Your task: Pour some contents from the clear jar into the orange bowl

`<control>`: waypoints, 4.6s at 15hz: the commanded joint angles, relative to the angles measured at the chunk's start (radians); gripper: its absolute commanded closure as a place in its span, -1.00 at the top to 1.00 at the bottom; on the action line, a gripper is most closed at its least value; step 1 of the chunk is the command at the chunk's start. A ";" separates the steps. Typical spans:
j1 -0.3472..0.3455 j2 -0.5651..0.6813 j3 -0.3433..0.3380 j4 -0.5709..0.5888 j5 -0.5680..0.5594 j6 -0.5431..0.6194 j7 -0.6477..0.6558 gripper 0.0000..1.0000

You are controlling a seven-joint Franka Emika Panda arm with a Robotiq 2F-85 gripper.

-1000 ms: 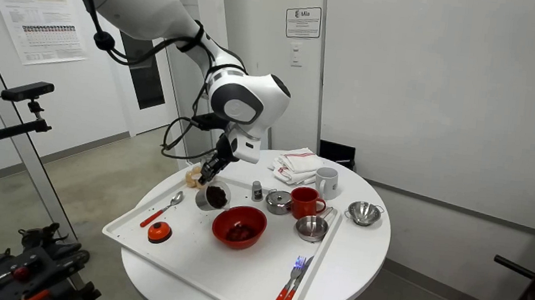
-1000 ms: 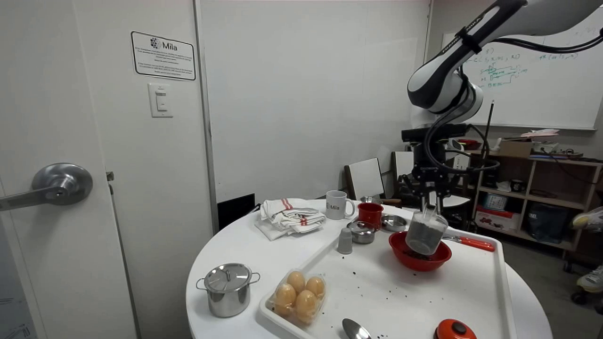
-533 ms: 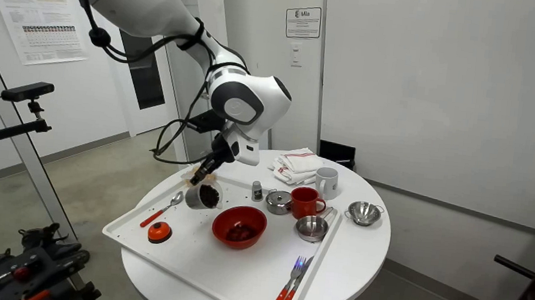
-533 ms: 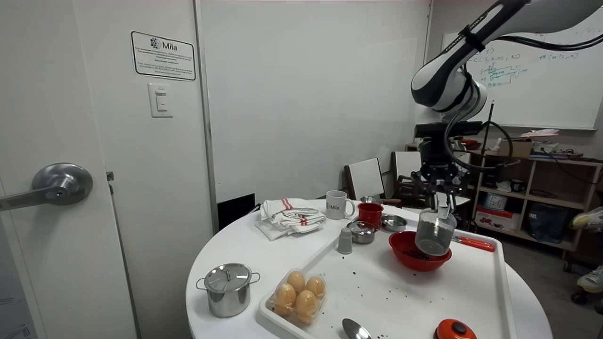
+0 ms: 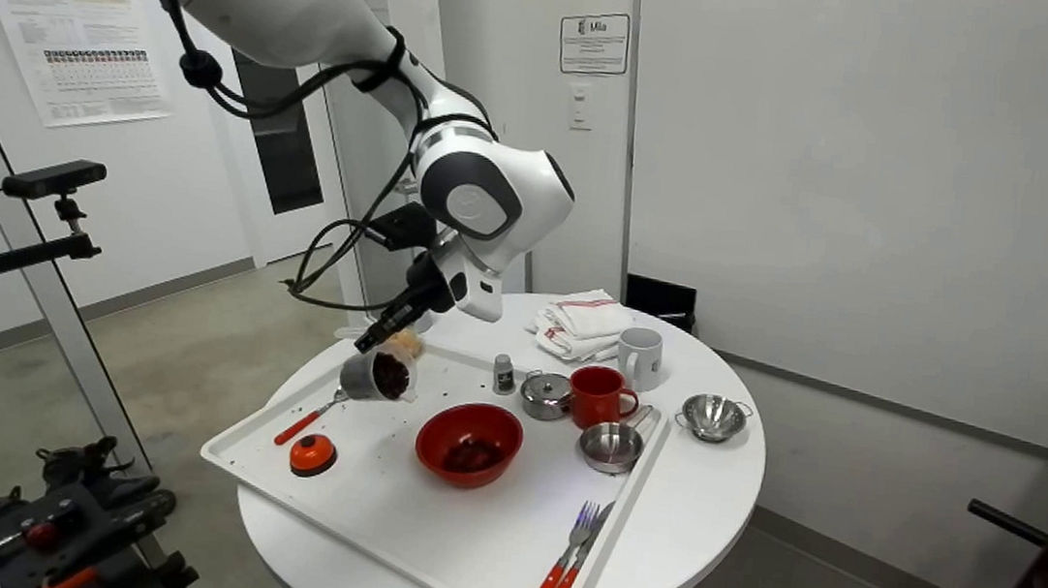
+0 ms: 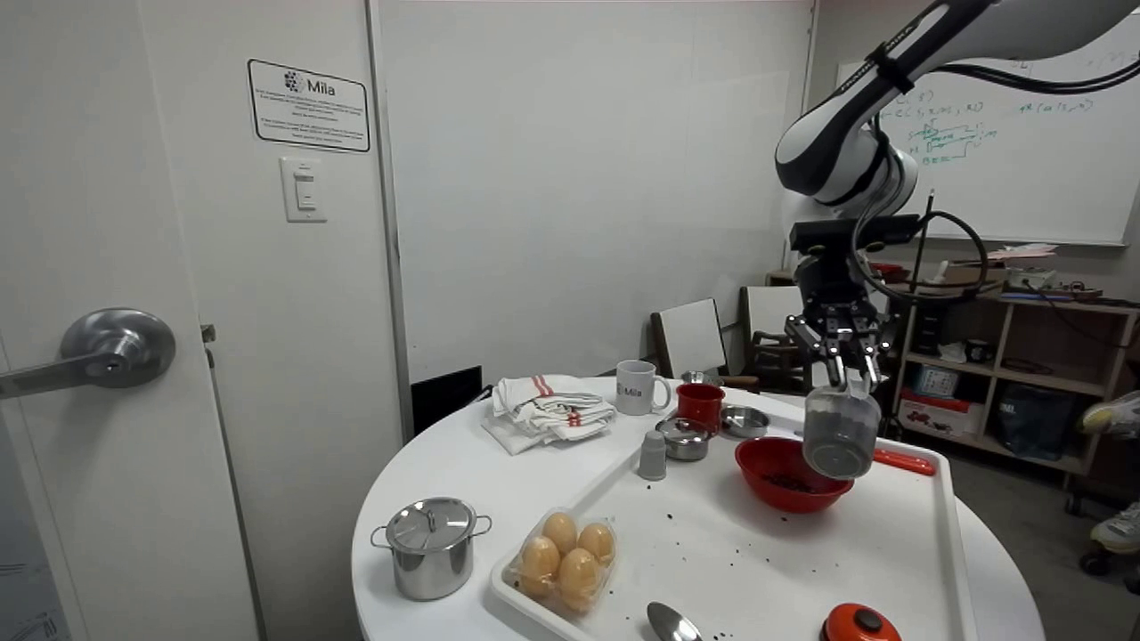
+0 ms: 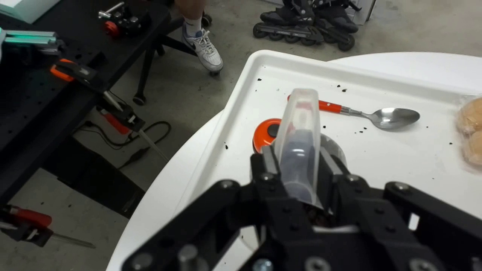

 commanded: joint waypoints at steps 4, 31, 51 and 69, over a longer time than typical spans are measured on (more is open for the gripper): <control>0.030 0.001 -0.029 0.024 0.008 -0.009 0.042 -0.79; -0.065 0.351 -0.035 0.573 0.017 -0.529 -0.001 -0.77; -0.069 0.408 -0.034 0.676 0.005 -0.646 -0.087 -0.77; -0.079 0.443 -0.036 0.741 0.007 -0.754 -0.152 -0.77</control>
